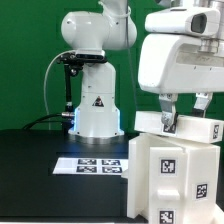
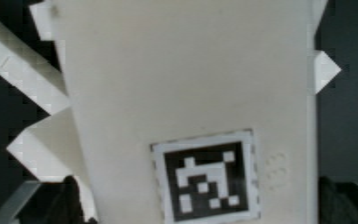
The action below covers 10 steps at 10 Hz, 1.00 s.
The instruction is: Assemble cabinet
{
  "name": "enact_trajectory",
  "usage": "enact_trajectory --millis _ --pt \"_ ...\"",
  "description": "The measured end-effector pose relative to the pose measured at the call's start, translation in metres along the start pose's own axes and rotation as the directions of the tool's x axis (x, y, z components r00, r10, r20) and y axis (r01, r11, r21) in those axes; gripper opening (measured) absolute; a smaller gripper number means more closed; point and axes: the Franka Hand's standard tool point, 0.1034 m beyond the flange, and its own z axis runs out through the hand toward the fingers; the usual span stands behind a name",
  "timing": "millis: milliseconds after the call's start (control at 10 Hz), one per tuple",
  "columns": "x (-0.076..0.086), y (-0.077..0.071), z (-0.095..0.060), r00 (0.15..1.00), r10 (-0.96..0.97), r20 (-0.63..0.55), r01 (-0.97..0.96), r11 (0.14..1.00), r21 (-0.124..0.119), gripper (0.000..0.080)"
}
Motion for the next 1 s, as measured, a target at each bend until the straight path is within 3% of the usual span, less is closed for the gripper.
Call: enact_trajectory --millis 300,400,600,900,1000 --pt "0.0002 0.0017 0.0010 1.000 0.009 0.001 -0.009 1.000 -0.001 0.0623" --pt "0.0001 0.0017 0.0012 1.000 0.019 0.001 -0.019 1.000 -0.001 0.0554" --pt "0.0000 0.0018 0.0012 0.998 0.060 0.001 -0.060 0.998 -0.001 0.0554" --pt "-0.0001 0.0016 0.0018 0.961 0.278 0.001 -0.278 0.961 0.002 0.0555" --pt "0.0001 0.0019 0.0021 0.910 0.414 -0.002 -0.414 0.910 0.000 0.0555"
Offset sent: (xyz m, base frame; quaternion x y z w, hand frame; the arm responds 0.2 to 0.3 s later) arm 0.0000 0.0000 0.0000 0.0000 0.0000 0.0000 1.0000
